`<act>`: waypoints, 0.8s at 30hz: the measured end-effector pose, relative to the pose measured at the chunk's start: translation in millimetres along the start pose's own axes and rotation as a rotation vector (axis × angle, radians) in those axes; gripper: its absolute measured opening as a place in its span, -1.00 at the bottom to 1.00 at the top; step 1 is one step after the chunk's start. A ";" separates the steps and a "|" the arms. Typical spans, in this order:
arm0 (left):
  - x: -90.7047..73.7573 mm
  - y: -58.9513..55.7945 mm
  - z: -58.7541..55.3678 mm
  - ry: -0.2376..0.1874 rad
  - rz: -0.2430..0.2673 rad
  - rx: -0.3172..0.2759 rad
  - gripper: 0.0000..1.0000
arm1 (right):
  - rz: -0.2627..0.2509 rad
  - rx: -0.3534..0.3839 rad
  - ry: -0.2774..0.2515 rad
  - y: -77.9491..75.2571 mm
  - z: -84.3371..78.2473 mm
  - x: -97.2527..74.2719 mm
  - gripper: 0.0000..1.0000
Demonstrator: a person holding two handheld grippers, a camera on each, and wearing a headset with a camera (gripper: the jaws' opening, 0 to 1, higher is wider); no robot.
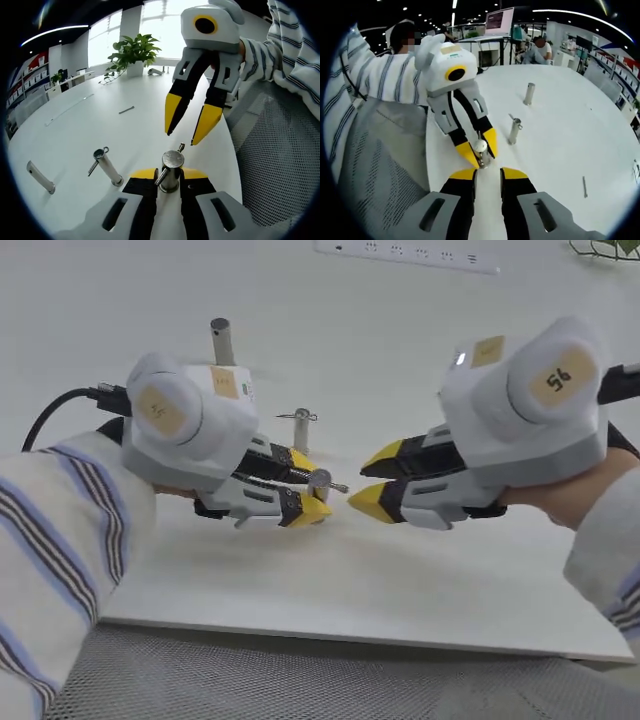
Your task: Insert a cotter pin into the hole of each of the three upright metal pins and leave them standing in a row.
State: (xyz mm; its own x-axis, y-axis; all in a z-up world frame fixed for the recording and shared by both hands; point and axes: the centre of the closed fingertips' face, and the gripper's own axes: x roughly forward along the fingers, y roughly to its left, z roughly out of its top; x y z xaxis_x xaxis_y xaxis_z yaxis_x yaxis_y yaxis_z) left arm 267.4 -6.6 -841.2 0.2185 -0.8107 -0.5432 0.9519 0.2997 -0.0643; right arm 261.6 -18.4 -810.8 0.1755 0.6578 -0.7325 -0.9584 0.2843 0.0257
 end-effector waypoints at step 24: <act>6.7 8.9 12.5 -0.012 0.056 -0.024 -0.78 | -0.067 0.086 -0.022 -10.7 -23.1 -30.4 -0.61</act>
State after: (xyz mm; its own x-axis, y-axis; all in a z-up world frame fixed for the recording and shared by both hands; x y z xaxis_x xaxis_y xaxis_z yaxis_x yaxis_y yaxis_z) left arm 280.0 -15.7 -835.0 0.2743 -0.7984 -0.5360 0.9327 0.3565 -0.0539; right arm 261.4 -57.6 -804.6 0.2447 0.6501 -0.7193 -0.9216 0.3865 0.0357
